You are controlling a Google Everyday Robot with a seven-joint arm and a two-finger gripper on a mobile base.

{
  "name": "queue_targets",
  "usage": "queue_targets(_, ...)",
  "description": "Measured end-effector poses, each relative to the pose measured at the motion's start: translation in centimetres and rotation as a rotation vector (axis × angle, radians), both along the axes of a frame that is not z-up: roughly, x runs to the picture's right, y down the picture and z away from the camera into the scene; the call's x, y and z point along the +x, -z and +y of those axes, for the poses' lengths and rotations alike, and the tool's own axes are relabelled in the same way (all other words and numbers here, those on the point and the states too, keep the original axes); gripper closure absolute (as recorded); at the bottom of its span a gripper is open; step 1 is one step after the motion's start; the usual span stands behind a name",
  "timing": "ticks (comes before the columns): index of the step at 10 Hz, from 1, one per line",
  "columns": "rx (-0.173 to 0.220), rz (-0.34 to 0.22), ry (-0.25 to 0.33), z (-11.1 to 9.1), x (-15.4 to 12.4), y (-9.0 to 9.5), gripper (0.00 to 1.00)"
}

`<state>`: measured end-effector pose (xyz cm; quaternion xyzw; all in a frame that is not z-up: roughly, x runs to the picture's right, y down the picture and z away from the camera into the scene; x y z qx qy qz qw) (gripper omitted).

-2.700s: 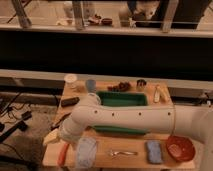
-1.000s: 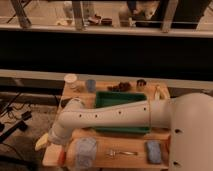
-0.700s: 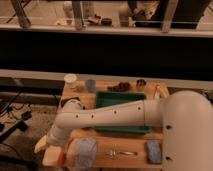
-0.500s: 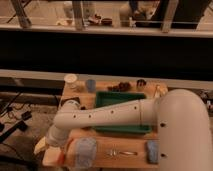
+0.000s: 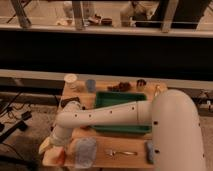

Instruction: Place pepper in table surface

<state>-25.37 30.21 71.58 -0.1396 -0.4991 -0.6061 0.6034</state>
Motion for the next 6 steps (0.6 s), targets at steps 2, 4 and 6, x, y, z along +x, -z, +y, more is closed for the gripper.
queue_targets(2,-0.004,0.007,0.002,0.09,0.41,-0.61,0.20)
queue_targets(4,0.001,0.010,0.001,-0.06,0.60,-1.00,0.20)
queue_targets(6,0.008,0.008,0.001,-0.10,0.60,-1.19,0.20)
